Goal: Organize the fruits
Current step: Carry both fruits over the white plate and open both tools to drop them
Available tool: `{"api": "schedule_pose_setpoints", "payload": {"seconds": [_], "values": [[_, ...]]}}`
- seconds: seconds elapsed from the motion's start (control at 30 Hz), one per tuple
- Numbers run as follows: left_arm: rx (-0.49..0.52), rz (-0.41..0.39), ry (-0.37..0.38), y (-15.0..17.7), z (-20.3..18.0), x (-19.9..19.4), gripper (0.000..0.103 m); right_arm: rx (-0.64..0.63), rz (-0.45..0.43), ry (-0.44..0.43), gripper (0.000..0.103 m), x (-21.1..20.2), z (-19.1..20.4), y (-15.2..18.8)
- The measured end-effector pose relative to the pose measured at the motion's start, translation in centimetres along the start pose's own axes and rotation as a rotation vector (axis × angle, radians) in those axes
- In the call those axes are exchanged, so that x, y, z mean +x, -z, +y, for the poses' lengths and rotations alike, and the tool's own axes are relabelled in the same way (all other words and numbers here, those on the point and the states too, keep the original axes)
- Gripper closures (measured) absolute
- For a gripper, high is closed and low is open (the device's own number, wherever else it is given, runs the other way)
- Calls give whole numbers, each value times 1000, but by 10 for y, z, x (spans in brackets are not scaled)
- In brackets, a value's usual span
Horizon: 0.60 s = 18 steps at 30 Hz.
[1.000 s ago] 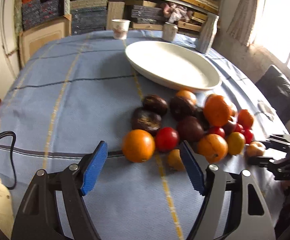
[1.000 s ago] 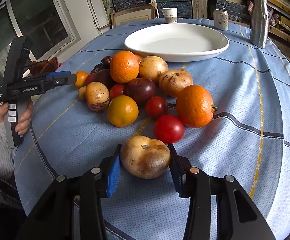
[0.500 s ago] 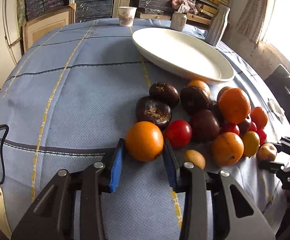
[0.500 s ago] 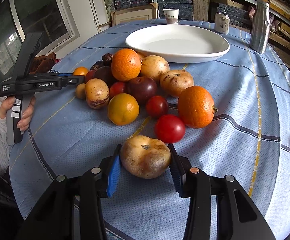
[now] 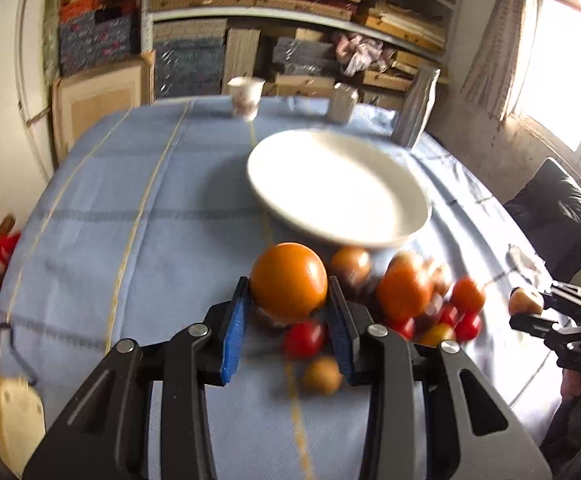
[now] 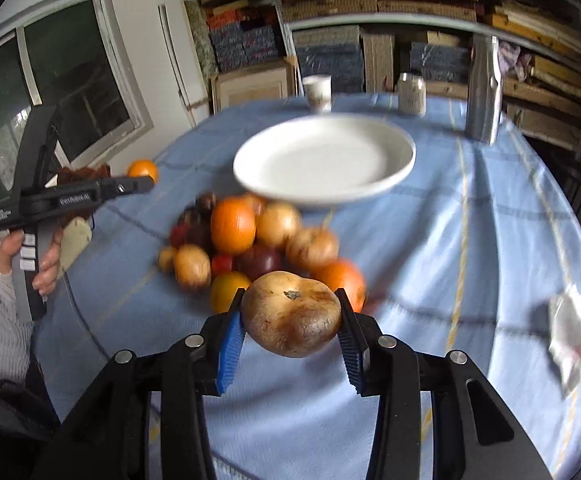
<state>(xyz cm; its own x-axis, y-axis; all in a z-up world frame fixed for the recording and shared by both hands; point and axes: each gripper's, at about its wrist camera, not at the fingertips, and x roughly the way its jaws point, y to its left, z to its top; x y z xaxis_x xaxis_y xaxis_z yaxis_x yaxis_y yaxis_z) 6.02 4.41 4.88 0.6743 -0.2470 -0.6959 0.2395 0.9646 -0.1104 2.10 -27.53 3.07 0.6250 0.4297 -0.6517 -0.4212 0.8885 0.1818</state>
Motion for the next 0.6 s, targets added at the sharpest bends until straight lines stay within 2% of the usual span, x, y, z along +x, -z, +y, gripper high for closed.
{"api": "schedule_pose_setpoints", "payload": {"seconds": [0.13, 0.23, 0.33, 0.5, 0.53, 0.57, 0.6], "values": [[-5, 3, 9, -40, -18, 29, 66, -7, -80, 16, 60, 8, -5, -57], [-6, 29, -12, -57, -29, 65, 66, -1, -69, 33, 59, 41, -11, -88], [-48, 76, 7, -62, -28, 101, 66, 26, -25, 45, 59, 85, -19, -102], [-28, 125, -9, -59, -26, 139, 66, 47, 6, 49, 58, 128, -26, -102], [-28, 125, -4, -59, -25, 141, 66, 34, 12, 71, 55, 131, -26, -100], [-27, 125, -1, -59, -25, 143, 64, 26, 6, 90, 41, 132, -26, -99], [-28, 118, 1, -59, -24, 143, 54, 21, -8, 104, 38, 130, -27, -98]]}}
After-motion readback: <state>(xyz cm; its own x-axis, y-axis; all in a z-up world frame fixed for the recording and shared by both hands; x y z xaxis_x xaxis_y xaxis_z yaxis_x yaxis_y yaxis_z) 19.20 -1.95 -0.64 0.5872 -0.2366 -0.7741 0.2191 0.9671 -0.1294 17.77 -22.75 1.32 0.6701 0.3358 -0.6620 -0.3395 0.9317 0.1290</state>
